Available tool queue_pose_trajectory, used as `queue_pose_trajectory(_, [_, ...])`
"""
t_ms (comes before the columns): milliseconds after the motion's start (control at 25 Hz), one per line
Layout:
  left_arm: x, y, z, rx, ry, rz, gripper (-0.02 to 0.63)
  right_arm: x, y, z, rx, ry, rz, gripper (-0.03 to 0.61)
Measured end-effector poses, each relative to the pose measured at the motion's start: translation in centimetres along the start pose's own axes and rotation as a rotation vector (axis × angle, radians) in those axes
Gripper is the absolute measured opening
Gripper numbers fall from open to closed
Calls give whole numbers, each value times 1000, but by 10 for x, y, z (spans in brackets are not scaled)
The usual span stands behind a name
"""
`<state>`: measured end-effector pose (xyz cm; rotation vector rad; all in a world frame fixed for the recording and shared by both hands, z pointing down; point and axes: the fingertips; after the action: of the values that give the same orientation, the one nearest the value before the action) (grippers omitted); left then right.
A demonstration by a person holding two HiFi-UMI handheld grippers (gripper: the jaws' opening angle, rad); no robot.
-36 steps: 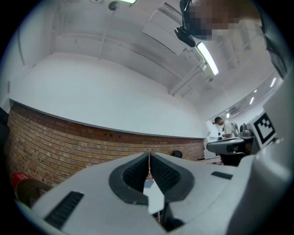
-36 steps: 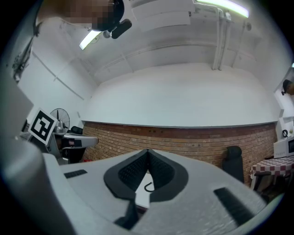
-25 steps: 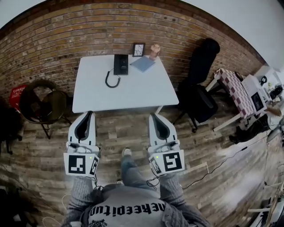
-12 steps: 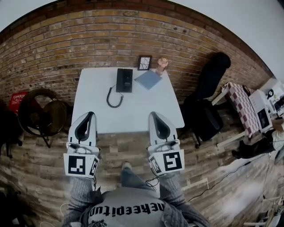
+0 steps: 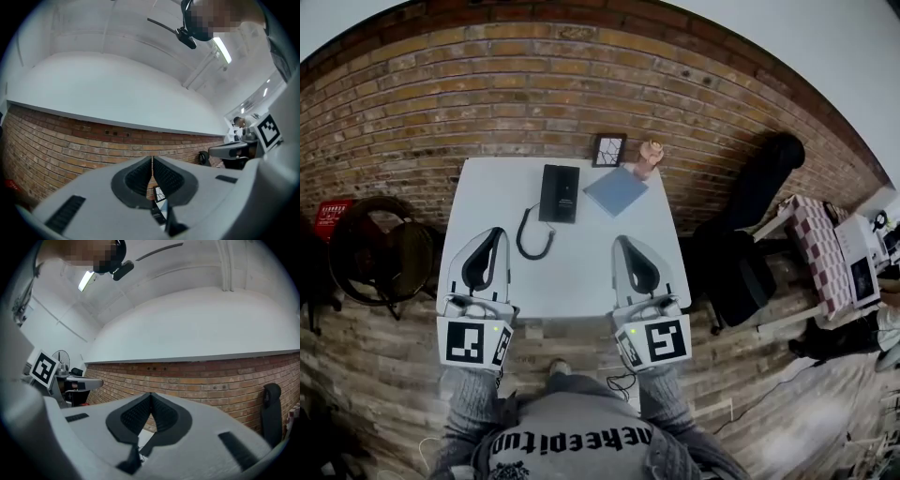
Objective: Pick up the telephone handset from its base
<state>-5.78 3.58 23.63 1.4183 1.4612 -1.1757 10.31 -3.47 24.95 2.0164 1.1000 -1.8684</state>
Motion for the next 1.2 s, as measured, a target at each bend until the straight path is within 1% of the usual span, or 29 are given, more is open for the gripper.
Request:
queue_pose_trajectory(120, [-7,1,18,-3,1,8,12,-13,10,15,11,-2,15,5])
queue_pose_trajectory(200, [-14,1,26,-3,-14,11,12,-22,14,25,20,-7,30,5])
queue_pose_trajectory(360, [-23,-10,33,23,-39,12,12,-33,11,41,49,-15,49,5])
queue_pose_trajectory(520, [-30,-20,42,32,-51,20,12,-40,11,55,56,-13,57,5])
queue_pose_trajectory(800, [-37,-41,75,4,-60,14,12,-48,22,89,19,-21,59,5])
queue_pose_trajectory(1200, [-49,-85,127,-55,-81,-3,12,-60,30,148,-47,-39,49,5])
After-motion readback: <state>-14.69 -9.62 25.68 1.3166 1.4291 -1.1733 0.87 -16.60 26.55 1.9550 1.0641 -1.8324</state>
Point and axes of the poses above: the fingertips, and each gripper's own axes: z forward along the fingers, y to its right, x out of its top, and after that the axes turned 10 degrees about -z, right-handed
